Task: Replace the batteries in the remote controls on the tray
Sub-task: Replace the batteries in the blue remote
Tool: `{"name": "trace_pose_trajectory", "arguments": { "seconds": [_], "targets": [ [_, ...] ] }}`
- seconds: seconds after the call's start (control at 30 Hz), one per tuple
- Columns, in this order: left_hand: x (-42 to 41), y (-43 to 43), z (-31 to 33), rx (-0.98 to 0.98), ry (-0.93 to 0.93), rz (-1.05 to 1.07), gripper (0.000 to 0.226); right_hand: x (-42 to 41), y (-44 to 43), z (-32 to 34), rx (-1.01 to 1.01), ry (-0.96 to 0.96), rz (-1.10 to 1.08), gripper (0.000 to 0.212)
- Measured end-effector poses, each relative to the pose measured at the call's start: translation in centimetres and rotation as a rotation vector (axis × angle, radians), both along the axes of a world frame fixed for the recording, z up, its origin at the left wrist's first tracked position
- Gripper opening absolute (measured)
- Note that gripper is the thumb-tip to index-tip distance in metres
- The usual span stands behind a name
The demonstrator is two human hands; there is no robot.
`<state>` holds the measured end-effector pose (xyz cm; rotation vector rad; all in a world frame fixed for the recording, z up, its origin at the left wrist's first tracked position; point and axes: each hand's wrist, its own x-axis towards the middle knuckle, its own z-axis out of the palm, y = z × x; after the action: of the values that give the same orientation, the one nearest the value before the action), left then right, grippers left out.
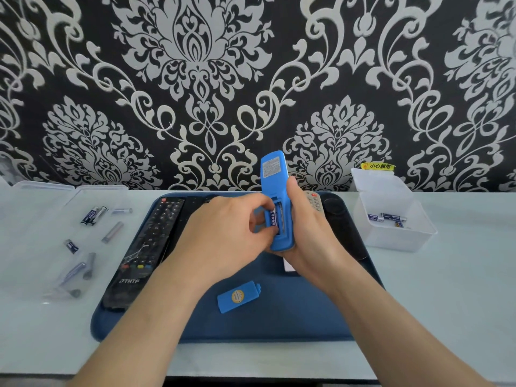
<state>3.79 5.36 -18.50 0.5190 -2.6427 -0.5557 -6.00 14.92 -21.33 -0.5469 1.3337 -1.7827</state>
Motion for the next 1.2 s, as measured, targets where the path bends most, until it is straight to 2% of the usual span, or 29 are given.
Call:
{"name": "trace_pose_trajectory", "arguments": {
  "seconds": [0.1, 0.27, 0.53, 0.67, 0.8, 0.87, 0.9, 0.93, 1.0, 1.07, 1.13, 1.2],
  "targets": [
    [-0.2, 0.0, -0.2, 0.0, -0.008, 0.003, 0.022, 0.1, -0.2, -0.3, 0.011, 0.042, -0.034, 0.049],
    [-0.6, -0.2, -0.4, 0.064, 0.03, -0.021, 0.008, 0.4, -0.1, -0.3, -0.021, 0.09, -0.044, 0.054],
    [-1.0, -0.2, -0.5, 0.215, 0.172, -0.075, 0.023, 1.0, -0.2, 0.2, -0.025, 0.156, -0.025, 0.05],
    [-0.6, -0.1, -0.6, 0.218, 0.25, -0.094, 0.029, 1.1, 0.0, 1.0, -0.064, 0.032, 0.007, 0.051],
    [-0.6, 0.2, -1.1, 0.175, 0.311, -0.058, 0.027, 1.2, 0.2, 1.3, -0.109, -0.092, 0.017, 0.041],
    [-0.9, 0.4, -1.1, 0.313, 0.352, 0.0, 0.024, 1.0, 0.2, 1.0, -0.088, -0.094, -0.009, 0.033],
    [-1.1, 0.4, -0.9, 0.493, 0.392, 0.036, 0.02, 1.0, 0.1, 0.9, -0.03, -0.032, -0.041, 0.029],
    [-1.3, 0.2, -0.6, 0.724, 0.444, 0.081, 0.017, 0.9, -0.1, 0.6, 0.084, 0.114, -0.091, 0.025],
    [-1.3, -0.9, -0.2, 1.222, 0.538, 0.163, 0.014, 0.9, -0.2, 0.1, 0.357, 0.562, -0.176, 0.017],
    [-1.0, -2.1, -0.1, 1.55, 0.588, 0.171, 0.012, 1.3, -0.3, -0.6, 0.526, 0.965, -0.197, 0.014],
    [-0.9, -2.8, -0.4, 1.636, 0.555, 0.178, 0.015, 1.8, -0.5, -1.1, 0.574, 1.17, -0.211, 0.014],
    [-1.1, -2.7, -0.9, 1.598, 0.491, 0.198, 0.016, 2.1, -0.8, -1.5, 0.589, 1.255, -0.218, 0.016]
  ]
}}
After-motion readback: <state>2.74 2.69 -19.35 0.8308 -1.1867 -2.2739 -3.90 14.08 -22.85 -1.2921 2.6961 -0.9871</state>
